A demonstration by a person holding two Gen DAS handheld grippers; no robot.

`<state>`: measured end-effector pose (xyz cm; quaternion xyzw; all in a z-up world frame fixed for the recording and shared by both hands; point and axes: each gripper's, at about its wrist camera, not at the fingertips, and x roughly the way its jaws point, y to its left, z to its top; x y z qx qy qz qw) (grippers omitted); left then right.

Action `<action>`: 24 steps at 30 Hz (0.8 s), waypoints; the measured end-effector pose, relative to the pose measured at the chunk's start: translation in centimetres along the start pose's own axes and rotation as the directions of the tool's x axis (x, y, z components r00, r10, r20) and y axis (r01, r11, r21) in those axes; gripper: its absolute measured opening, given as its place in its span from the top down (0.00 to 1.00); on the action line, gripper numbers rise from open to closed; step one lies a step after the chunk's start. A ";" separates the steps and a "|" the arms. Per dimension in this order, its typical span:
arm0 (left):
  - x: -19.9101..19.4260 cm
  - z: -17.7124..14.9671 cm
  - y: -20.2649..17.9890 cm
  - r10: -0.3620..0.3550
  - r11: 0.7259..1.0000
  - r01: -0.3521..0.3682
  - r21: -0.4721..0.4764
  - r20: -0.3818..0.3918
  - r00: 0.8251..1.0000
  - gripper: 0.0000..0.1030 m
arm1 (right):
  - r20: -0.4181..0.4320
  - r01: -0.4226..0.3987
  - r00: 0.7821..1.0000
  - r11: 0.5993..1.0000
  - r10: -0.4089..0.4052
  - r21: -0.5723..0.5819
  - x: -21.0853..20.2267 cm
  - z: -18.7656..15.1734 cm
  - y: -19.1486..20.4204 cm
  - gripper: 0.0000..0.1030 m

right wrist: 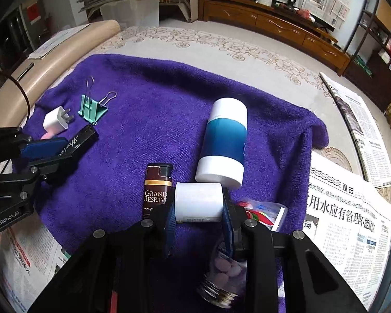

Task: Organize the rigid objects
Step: 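Release the lighter on the towel while the right tool releases the white cylinder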

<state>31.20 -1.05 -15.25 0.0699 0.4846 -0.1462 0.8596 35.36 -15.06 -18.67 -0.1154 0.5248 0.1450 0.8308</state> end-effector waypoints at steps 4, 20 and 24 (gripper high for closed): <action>0.6 -0.2 -0.4 0.019 1.000 -0.019 0.025 -0.019 1.000 0.79 | 0.003 0.004 1.000 1.000 -0.004 -0.009 0.1 0.0 0.0 0.70; 0.5 -0.3 -0.6 0.046 0.995 -0.043 0.088 -0.031 0.998 0.35 | 0.045 -0.066 0.996 0.978 0.076 -0.197 -1.9 -2.0 1.3 0.38; 0.4 -0.4 -1.1 0.052 0.994 -0.050 0.093 -0.022 0.998 0.33 | 0.068 -0.045 0.996 0.977 0.060 -0.206 -3.5 -3.0 1.6 0.33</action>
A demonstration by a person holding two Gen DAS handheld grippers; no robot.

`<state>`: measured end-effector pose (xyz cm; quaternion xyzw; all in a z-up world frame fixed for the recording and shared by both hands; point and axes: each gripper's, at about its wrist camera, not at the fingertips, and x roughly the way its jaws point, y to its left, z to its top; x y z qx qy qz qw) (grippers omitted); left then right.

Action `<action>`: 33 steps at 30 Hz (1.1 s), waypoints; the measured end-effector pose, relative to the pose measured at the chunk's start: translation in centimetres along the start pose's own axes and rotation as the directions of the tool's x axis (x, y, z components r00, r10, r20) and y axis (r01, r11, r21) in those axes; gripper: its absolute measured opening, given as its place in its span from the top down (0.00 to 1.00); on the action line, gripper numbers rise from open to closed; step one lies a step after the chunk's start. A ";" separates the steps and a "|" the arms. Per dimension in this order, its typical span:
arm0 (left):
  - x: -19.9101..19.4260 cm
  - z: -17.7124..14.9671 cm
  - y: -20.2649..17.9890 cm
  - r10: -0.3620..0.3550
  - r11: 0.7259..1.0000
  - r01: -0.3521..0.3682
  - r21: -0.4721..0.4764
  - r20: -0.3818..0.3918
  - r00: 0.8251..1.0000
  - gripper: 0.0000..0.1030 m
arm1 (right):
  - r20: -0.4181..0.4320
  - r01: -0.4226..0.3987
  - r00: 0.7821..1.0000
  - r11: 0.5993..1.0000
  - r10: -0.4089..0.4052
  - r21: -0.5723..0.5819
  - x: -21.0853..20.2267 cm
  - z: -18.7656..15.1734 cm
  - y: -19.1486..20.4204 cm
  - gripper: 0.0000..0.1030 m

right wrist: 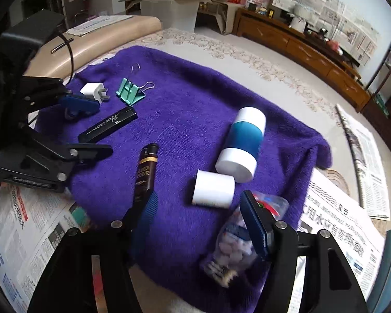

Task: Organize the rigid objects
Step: 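Release the lighter on the towel while the right tool releases the white cylinder, then grasp the pink marker on the newspaper with the left tool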

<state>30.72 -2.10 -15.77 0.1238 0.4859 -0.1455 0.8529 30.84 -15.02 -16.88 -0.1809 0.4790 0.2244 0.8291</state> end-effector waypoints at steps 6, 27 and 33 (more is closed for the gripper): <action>-1.8 -0.2 -0.5 -0.020 1.000 0.020 -0.018 0.038 0.999 0.19 | 0.060 -0.003 0.998 0.997 -0.001 0.071 -3.7 -1.3 -0.5 0.12; -5.2 -6.2 -11.0 -0.061 0.992 0.064 -0.110 0.033 0.998 0.00 | 0.128 0.064 0.978 0.824 -0.163 0.563 -11.2 -14.4 -5.4 0.00; -4.1 -6.5 -11.7 0.013 0.991 -0.012 -0.135 0.005 1.000 0.00 | 0.128 0.052 0.978 0.782 -0.166 0.621 -11.8 -16.0 -6.6 0.00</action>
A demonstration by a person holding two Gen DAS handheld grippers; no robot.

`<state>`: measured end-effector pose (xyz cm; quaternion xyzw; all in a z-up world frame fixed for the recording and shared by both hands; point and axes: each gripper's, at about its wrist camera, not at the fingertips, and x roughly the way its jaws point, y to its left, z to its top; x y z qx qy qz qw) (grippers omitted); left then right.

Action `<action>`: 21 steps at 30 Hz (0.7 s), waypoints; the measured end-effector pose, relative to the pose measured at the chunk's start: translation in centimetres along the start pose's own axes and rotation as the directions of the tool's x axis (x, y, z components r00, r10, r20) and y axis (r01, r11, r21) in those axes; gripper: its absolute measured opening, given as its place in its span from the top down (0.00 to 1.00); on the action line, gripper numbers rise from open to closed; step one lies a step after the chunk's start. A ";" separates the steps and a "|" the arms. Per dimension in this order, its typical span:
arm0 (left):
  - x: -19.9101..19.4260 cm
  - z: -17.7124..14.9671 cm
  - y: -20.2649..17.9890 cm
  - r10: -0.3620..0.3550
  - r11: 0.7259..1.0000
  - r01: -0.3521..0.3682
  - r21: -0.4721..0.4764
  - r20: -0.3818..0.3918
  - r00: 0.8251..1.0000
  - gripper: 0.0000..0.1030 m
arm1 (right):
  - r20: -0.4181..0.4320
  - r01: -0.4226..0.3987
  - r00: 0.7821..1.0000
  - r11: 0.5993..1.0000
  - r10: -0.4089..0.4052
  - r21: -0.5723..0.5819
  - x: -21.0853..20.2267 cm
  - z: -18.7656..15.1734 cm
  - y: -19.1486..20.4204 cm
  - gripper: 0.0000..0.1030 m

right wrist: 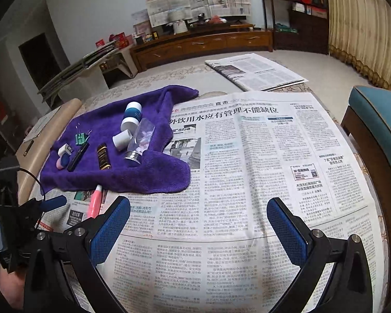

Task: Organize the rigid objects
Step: 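Grasp the pink marker on the newspaper with the left tool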

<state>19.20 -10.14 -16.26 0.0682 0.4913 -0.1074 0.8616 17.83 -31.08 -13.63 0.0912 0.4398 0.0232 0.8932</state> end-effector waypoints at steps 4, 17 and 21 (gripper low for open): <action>0.6 -0.3 0.4 0.044 0.999 -0.044 -0.003 -0.007 0.999 0.00 | 0.009 -0.015 1.000 1.000 0.015 0.004 -0.6 -0.4 -0.5 0.00; 0.3 -0.8 0.0 0.017 0.999 -0.016 -0.028 0.030 0.999 0.15 | 0.006 -0.071 0.997 0.997 0.071 -0.001 -1.9 -1.5 -0.2 0.00; 0.2 -0.5 -0.7 0.001 1.000 -0.001 -0.005 0.030 1.000 0.31 | -0.013 -0.084 0.996 0.996 0.084 -0.008 -1.6 -1.6 0.1 0.00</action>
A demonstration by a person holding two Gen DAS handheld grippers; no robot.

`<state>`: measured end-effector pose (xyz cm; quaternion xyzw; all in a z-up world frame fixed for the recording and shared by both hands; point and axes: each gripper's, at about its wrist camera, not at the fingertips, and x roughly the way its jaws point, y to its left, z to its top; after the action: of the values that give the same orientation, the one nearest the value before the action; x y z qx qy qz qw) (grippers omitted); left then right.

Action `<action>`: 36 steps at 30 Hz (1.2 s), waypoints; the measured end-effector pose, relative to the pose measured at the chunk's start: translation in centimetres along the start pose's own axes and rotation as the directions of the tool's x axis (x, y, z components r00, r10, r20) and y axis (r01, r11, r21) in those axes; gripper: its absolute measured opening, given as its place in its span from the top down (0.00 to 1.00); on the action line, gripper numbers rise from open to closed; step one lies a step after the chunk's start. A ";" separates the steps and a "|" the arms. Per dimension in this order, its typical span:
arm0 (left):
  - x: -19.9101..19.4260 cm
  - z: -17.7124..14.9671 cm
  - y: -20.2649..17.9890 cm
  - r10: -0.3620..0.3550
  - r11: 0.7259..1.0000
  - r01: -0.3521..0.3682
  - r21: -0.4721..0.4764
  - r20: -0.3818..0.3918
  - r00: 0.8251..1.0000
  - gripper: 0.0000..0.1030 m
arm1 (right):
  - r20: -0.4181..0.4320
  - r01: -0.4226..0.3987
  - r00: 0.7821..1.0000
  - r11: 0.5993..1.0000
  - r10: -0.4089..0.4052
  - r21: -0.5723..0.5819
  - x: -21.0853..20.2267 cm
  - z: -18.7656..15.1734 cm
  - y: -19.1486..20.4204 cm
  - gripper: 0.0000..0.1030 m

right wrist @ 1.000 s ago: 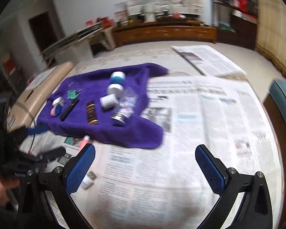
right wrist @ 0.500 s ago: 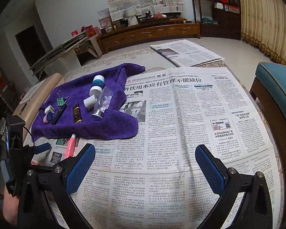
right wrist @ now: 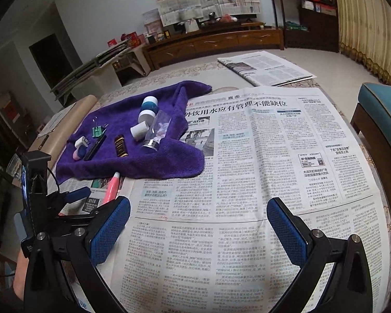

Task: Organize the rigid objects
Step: 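Grasp the pink marker on the newspaper with the left tool, then grasp the small white USB light with the right tool while the left tool holds the marker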

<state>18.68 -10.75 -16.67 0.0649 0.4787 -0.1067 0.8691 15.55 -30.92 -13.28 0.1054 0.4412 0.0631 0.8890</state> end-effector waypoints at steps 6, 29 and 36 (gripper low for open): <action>-0.2 0.3 -1.0 -0.019 1.000 0.019 0.023 -0.001 1.000 0.55 | -0.017 -0.011 1.000 1.000 0.011 -0.022 0.5 -0.5 0.5 0.00; -2.8 -2.7 0.6 -0.023 1.000 0.023 0.008 -0.004 1.000 0.88 | -0.079 -0.065 0.995 0.990 0.055 -0.128 1.9 -2.0 4.8 0.00; -3.8 -4.3 3.6 -0.012 0.999 0.012 -0.033 -0.004 1.000 0.88 | -0.109 -0.080 0.992 0.971 0.057 -0.224 3.6 -3.7 8.3 0.03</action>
<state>14.14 -5.86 -15.72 0.0480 0.4825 -0.1041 0.8683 14.60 -21.68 -16.20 0.0144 0.4720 0.1493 0.8688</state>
